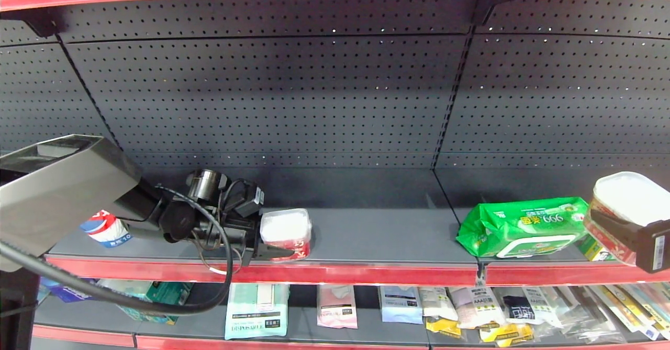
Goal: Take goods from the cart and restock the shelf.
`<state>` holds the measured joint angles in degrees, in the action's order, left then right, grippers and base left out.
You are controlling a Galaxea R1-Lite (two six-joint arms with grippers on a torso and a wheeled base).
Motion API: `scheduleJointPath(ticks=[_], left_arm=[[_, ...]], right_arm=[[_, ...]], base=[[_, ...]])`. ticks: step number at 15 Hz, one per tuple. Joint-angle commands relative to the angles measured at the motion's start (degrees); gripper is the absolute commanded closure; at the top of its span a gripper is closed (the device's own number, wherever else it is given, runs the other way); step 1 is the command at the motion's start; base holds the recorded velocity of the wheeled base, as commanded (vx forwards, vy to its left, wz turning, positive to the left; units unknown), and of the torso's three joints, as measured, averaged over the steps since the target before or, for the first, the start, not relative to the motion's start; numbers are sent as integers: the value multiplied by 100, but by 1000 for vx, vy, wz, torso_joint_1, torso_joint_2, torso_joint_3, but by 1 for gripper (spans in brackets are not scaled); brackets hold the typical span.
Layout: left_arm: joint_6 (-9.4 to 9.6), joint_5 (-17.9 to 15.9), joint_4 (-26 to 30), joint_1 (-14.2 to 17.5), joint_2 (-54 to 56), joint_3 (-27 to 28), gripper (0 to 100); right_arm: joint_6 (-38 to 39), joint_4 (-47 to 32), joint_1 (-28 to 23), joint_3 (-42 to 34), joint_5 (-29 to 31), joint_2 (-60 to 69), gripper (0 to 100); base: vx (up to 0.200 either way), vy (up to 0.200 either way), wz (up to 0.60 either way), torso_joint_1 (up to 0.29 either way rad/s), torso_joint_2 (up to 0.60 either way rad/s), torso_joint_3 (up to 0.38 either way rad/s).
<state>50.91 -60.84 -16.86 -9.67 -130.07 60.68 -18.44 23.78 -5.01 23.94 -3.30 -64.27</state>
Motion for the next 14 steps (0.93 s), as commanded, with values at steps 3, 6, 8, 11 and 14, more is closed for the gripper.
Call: scheduleJointPath(ticks=[3, 6, 8, 11, 14], left_arm=[[-28, -6, 7, -9, 8, -13, 100], [-107, -6, 7, -18, 8, -22, 100], [-107, -6, 7, -26, 8, -13, 100], [-63, -6, -19, -26, 8, -4, 0], [-116, -6, 25, -26, 70, -39, 0]], right_arm=[[-1, 3, 0, -4, -4, 11, 100], [-1, 3, 0, -4, 5, 2, 100], [-1, 3, 0, -4, 5, 2, 100], [-1, 3, 0, -4, 5, -16, 100], [-1, -5, 0, -4, 5, -7, 100]], base=[[0, 0, 0, 0, 0, 0], [0, 0, 0, 0, 0, 0], [0, 0, 0, 0, 0, 0], [0, 0, 0, 0, 0, 0], [0, 0, 0, 0, 0, 0]])
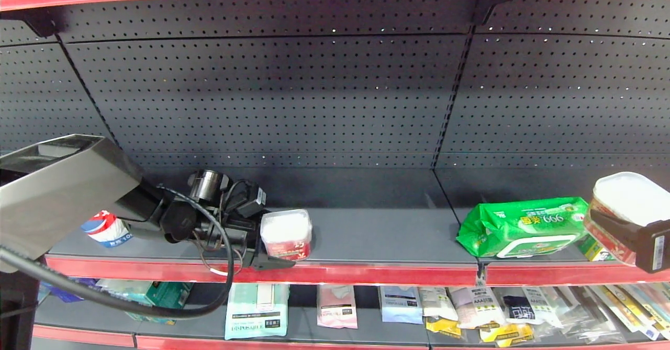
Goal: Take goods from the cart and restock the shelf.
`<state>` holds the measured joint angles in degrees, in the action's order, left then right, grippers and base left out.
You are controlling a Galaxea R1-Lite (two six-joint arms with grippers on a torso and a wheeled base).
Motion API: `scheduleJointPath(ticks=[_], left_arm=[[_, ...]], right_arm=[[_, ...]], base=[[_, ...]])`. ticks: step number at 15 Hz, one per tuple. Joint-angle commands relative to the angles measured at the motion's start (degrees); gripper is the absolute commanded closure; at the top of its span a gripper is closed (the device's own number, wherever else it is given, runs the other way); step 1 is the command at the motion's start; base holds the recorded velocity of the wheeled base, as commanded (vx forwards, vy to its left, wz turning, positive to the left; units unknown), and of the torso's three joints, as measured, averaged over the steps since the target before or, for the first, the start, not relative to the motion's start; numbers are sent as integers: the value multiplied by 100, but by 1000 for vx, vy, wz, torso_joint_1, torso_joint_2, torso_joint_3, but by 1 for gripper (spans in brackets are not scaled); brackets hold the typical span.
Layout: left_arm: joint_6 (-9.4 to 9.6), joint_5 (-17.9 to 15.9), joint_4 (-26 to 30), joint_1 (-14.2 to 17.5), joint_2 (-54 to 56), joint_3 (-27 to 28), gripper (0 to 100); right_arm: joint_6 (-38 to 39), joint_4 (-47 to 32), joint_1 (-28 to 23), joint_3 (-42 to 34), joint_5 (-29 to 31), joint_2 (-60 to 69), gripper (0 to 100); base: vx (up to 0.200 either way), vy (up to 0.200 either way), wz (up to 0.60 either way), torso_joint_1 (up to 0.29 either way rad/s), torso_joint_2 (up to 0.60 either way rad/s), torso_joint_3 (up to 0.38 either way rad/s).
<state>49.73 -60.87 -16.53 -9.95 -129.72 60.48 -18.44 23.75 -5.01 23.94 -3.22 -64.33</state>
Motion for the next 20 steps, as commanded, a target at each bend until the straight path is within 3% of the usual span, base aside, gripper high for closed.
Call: scheduleJointPath(ticks=[1, 10, 14, 20], left_arm=[[2, -13, -17, 2, 43, -18, 0], [90, -13, -166, 318, 386, -291, 0], [81, 128, -448, 362, 368, -511, 0], [81, 286, -448, 467, 307, -493, 0]], right_arm=[[-1, -2, 0, -4, -3, 8, 100], [-1, -2, 0, 128, -12, 52, 100], [-1, -2, 9, 119, -12, 131, 100], [-1, -2, 9, 102, -12, 184, 100]], base=[[0, 0, 0, 0, 0, 0], [0, 0, 0, 0, 0, 0], [0, 0, 0, 0, 0, 0], [0, 0, 0, 0, 0, 0]])
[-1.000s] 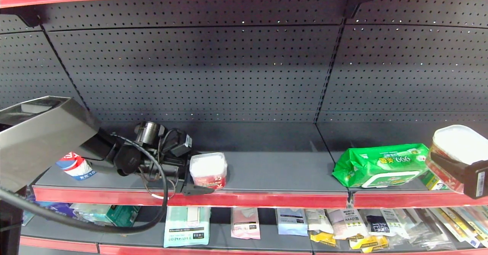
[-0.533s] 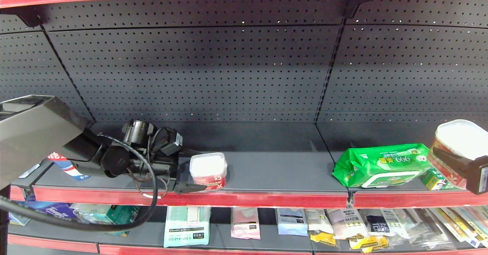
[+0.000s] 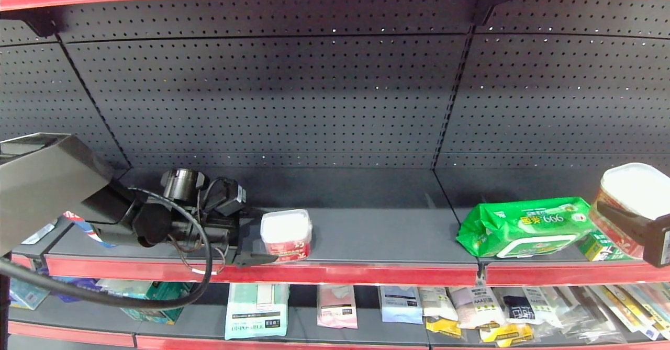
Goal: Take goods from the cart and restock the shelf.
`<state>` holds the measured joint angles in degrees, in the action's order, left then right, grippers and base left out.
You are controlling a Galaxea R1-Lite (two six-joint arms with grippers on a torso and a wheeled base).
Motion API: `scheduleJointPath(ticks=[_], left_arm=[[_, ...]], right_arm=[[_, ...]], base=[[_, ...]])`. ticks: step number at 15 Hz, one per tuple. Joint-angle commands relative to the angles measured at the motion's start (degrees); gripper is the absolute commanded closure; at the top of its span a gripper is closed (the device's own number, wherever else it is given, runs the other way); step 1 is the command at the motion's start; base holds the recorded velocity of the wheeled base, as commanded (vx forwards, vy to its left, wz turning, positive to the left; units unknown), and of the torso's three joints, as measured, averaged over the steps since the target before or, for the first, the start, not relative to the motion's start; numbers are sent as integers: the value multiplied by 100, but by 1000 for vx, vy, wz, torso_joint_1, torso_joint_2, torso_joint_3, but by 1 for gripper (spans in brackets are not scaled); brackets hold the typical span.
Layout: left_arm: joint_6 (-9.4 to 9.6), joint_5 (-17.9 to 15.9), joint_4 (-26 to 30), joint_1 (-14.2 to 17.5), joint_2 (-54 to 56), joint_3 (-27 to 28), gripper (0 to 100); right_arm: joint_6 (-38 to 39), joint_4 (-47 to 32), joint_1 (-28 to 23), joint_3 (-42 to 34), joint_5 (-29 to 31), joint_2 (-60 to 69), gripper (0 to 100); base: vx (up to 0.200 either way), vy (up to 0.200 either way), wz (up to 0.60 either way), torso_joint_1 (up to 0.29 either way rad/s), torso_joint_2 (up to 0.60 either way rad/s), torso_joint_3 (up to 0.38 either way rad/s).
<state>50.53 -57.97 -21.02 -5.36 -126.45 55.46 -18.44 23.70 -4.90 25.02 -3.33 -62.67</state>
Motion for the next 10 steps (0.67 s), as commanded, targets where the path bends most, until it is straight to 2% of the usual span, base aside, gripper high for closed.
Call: scheduleJointPath(ticks=[1, 10], left_arm=[[1, 5, 1, 9, -20, 18, 0], [1, 119, 1, 150, -46, 53, 0]], right_arm=[[-10, 3, -2, -14, -1, 36, 100], [-10, 3, 7, -32, -1, 62, 100]], base=[[0, 0, 0, 0, 0, 0], [0, 0, 0, 0, 0, 0]])
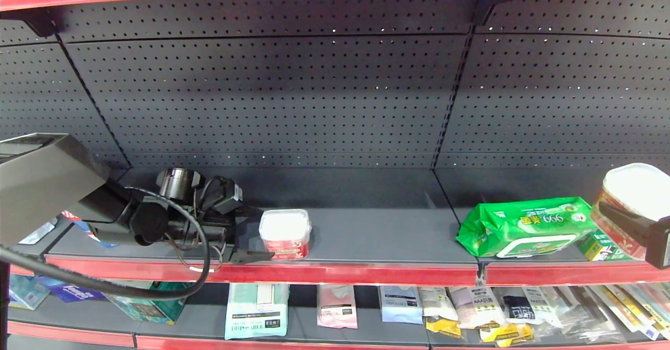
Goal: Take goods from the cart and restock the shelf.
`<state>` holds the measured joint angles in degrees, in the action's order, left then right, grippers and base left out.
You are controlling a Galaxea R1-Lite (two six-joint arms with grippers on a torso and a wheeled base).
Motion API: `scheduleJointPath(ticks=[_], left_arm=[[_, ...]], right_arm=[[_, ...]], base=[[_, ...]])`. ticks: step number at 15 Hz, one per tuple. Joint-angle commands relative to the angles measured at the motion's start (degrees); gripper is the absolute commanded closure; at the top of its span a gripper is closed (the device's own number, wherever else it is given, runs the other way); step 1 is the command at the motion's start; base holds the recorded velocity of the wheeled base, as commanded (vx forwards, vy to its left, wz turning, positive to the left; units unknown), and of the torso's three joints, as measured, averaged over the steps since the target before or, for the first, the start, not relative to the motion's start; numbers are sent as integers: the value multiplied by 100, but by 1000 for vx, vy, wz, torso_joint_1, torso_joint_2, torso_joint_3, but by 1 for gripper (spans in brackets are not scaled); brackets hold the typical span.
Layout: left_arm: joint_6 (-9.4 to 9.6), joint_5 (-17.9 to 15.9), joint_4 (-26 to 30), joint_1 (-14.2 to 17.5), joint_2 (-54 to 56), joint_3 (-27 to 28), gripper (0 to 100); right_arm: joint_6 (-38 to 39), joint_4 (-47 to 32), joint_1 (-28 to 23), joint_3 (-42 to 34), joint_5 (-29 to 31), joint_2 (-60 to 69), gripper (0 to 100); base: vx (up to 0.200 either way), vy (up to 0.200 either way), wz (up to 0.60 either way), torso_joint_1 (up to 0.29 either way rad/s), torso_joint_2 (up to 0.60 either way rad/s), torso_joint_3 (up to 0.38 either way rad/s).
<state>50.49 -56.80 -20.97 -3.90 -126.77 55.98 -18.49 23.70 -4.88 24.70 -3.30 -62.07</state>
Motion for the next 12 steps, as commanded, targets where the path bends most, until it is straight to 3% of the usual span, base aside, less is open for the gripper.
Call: scheduleJointPath(ticks=[1, 8, 10, 12], left_arm=[[-13, 2, -4, 12, -14, 18, 0], [-84, 28, -13, 12, 91, 18, 0], [-347, 2, -4, 3, 478, -219, 0], [-848, 19, -13, -67, 1049, -623, 0]], right_arm=[[-5, 3, 4, 0, -4, -6, 100], [-5, 3, 83, -18, 14, -6, 100], [-5, 3, 189, -53, 5, 2, 100], [-5, 3, 285, -35, 5, -6, 100]], base=[[0, 0, 0, 0, 0, 0], [0, 0, 0, 0, 0, 0], [0, 0, 0, 0, 0, 0], [0, 0, 0, 0, 0, 0]])
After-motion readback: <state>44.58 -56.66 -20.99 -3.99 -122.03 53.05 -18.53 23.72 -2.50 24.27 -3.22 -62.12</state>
